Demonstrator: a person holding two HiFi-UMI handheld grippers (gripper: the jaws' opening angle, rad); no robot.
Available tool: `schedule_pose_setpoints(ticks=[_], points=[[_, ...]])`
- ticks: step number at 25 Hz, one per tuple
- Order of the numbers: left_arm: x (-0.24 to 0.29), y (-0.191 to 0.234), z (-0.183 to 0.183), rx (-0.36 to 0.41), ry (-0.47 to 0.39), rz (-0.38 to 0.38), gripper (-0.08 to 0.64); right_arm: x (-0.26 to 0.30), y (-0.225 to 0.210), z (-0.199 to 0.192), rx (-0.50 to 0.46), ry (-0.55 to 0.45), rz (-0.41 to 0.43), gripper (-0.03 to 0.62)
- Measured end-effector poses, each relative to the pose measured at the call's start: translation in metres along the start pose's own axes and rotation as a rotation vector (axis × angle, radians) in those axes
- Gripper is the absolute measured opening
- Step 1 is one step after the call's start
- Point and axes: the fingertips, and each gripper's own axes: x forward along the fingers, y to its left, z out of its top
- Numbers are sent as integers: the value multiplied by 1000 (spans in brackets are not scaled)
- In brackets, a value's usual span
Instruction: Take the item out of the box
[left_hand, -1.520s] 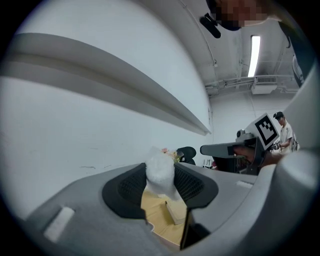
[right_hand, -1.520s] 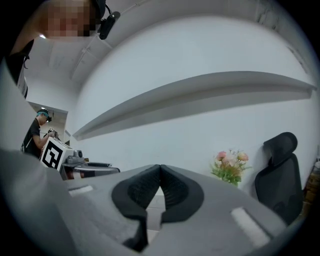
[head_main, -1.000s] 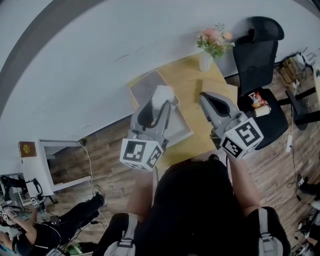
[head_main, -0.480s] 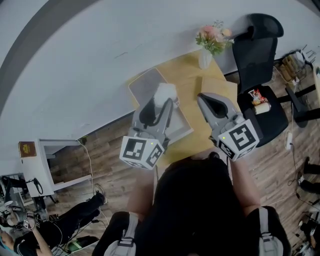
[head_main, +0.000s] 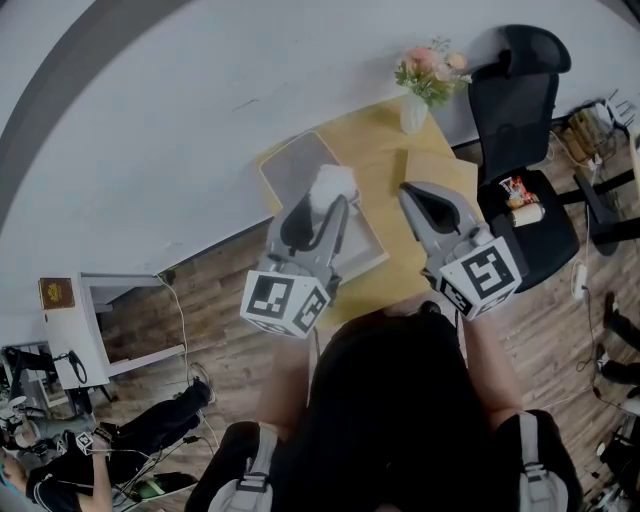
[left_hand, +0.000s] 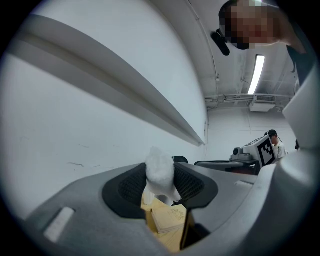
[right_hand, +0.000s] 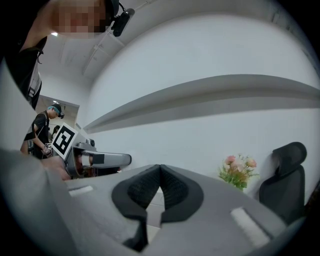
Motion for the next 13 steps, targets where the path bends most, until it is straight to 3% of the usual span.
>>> schedule_pose_setpoints(ticks=[13], points=[[3,-5,-8,1,25,-18,176,-4,3,-4,-22,11,10,0]])
